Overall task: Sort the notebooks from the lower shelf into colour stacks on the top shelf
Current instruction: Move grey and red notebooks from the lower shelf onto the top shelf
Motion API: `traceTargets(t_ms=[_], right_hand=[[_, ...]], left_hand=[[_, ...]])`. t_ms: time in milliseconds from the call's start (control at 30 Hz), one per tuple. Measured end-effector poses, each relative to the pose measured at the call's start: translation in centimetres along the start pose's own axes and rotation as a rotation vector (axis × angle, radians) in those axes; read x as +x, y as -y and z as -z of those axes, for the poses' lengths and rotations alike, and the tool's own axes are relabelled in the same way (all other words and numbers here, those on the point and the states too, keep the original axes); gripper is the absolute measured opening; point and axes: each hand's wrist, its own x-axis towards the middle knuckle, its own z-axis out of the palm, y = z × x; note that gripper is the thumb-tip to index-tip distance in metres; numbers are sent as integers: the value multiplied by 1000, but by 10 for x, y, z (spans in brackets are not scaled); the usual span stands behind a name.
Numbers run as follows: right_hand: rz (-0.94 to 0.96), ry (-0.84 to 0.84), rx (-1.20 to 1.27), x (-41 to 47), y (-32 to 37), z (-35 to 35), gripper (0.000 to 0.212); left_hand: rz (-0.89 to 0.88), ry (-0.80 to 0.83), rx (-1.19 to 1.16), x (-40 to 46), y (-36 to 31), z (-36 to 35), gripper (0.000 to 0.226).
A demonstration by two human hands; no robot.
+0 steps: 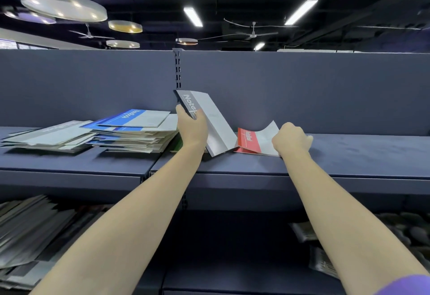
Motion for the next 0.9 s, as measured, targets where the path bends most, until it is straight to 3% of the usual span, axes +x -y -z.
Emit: traceTargets(t_ms=[167,233,333,433,567,633,733,900], right_hand=[[-11,7,127,1,-2,-3,12],[-1,32,174,1,-1,-5,4],[63,74,122,1,2,-7,29],[109,55,141,2,3,-10,25],[201,-15,607,-2,10,-4,30],[210,47,795,-8,17,0,38],[306,83,568,-14,20,-1,39],[394,-40,308,-23,21,6,34]], left_hand=[[-13,-55,-144,-1,-7,3,11],[-7,-73,-209,1,-8,4,10],[32,0,-236,0,-10,3,12],[94,132,-178,-2,-8,-1,13],[133,265,-101,-5,-7,-4,16],[118,295,-40,-7,-6,-5,16],[42,338,129,-12,-5,-6,22],[-15,303,294,-19,-11,-7,20]])
